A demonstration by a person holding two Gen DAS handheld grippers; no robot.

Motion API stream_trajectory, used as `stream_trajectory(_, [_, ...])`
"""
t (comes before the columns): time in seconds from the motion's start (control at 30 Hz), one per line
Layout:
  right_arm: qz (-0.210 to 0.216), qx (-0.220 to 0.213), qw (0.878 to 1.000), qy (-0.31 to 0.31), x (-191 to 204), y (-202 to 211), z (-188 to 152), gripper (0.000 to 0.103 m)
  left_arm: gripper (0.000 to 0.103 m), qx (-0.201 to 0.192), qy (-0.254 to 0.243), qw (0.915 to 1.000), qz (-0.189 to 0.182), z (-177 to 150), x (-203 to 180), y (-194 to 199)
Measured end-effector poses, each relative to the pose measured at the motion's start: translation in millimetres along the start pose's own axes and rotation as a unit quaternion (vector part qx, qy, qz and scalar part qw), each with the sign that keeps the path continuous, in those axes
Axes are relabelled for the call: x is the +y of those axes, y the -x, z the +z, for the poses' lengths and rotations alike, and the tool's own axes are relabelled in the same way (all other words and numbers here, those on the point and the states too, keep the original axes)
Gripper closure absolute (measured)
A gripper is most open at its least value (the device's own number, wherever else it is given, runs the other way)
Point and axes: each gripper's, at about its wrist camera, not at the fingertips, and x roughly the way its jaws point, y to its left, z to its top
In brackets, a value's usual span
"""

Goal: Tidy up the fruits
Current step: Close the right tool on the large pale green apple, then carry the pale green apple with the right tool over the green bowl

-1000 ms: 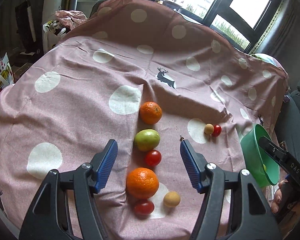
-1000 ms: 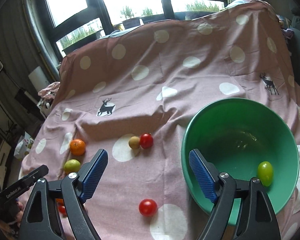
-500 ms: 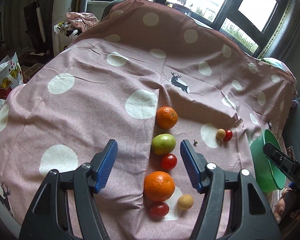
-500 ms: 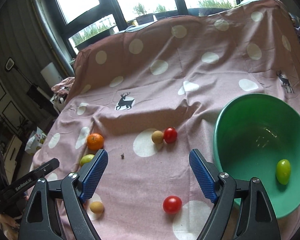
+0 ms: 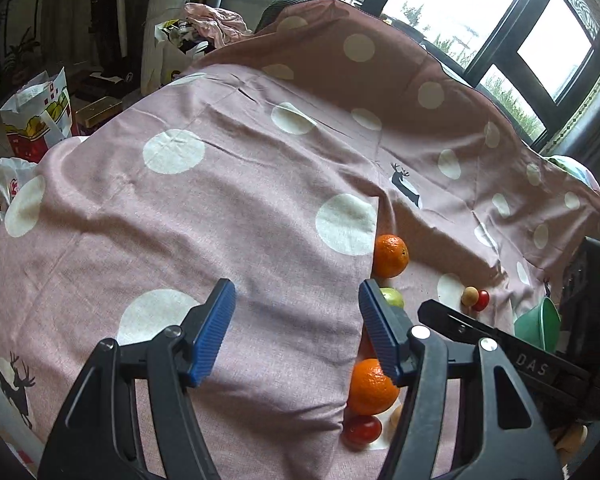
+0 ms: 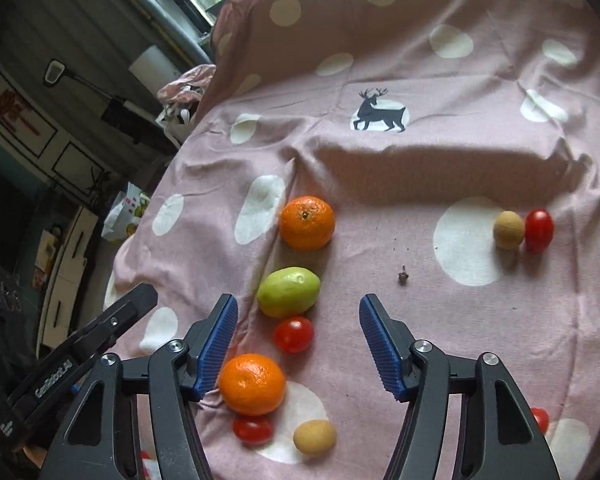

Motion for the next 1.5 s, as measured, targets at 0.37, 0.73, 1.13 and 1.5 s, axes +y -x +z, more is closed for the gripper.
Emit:
stream_trajectory(0.37, [0.004,0.040,0.999,-0.036,0.1,-38.9,11.8,0.054,0.040,0.005,-0.013,0.9999,0.003,-1.2,-4.3,-1.9])
stream_trajectory(0.73, [0.004,0.032,0.999,-0.029,-0.6,-39.9,8.8,0.059,0.040,0.008,-0.035,0.9993,0.005,-5.3,-15.4,-3.0])
stream_trajectory(1.13, [-0.034,-0.006,0.998,-0.043,-36.1,28.6,-12.2,0.059,0.040,0.021,-0.104,0.9943,-0.011,-24.6,-63.8,-11.2])
stream_trajectory(1.5, [-0.062,0.005,0.996,-0.066,-76.8,42.6,-37.9,0.059,0.046,0.057,-0.179,0.9813,-0.042,-55.9,-113.8,-28.8])
